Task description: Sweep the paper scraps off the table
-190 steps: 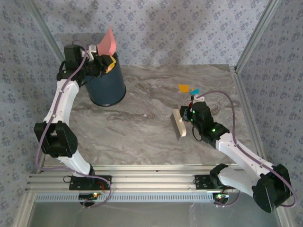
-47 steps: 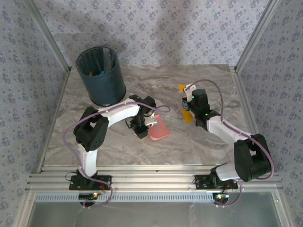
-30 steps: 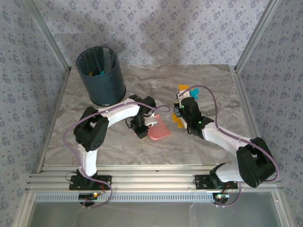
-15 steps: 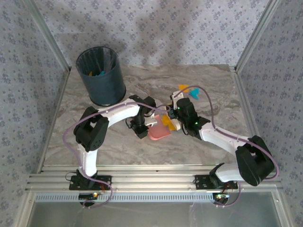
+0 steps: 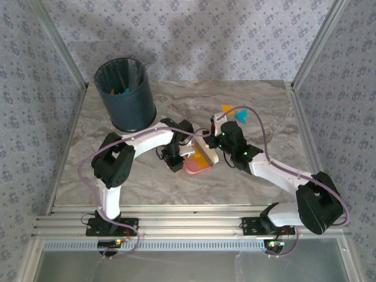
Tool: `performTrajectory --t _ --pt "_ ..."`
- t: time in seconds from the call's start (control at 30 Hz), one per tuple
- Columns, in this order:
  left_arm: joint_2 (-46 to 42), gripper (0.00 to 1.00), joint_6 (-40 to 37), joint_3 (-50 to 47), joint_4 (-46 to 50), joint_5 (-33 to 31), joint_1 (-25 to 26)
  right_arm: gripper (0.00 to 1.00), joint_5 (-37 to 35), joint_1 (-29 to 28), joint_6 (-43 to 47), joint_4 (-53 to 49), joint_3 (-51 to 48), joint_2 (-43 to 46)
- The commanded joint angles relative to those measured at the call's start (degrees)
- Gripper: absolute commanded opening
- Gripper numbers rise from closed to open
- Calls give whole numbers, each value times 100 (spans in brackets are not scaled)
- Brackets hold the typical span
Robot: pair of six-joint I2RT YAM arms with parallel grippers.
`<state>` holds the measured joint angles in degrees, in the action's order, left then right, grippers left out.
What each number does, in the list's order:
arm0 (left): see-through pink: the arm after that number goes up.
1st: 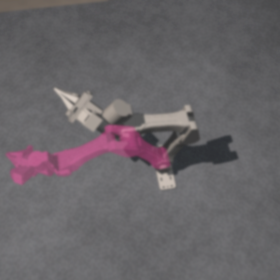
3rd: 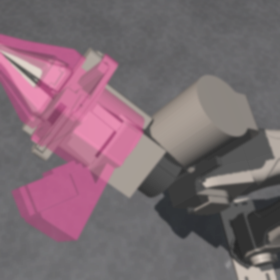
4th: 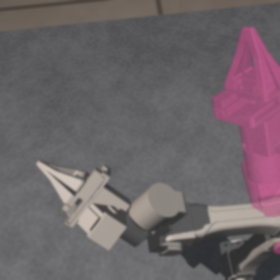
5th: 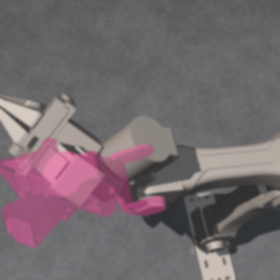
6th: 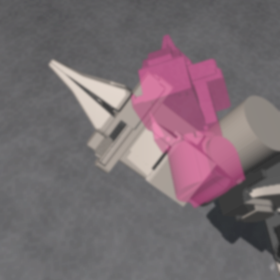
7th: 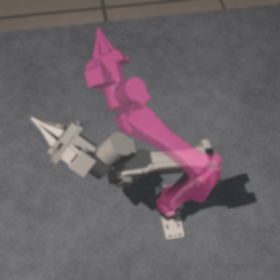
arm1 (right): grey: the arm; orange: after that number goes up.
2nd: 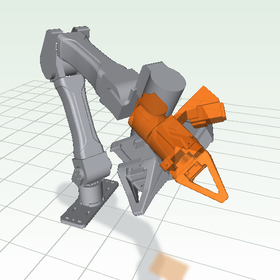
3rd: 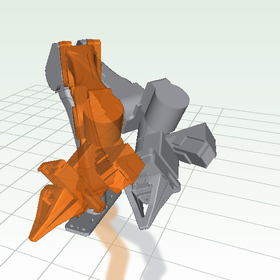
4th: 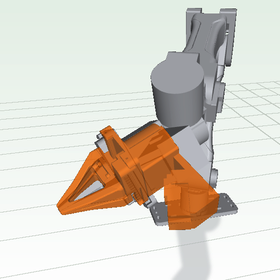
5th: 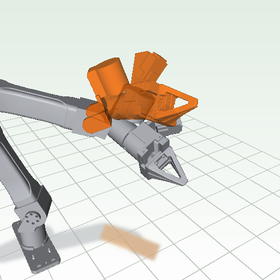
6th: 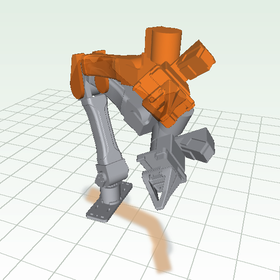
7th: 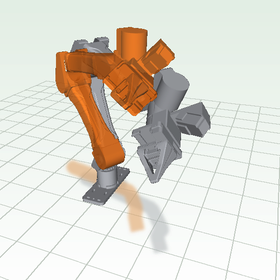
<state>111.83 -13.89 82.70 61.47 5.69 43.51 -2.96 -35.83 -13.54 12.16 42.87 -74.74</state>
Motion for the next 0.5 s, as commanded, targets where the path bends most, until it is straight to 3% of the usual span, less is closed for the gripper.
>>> performTrajectory --t 0.0,0.13,0.37,0.47 --pt "-14 0 69 89 278 -182 11 0 233 -47 -267 61 -30 293" --pt "-21 0 77 100 286 -191 14 0 89 -46 -250 55 -44 402" --pt "-43 0 102 107 277 -201 -1 0 -989 -5 -149 -18 -154 674" --pt "-41 0 131 115 271 -226 -41 0 -1091 168 -108 -51 -187 706"
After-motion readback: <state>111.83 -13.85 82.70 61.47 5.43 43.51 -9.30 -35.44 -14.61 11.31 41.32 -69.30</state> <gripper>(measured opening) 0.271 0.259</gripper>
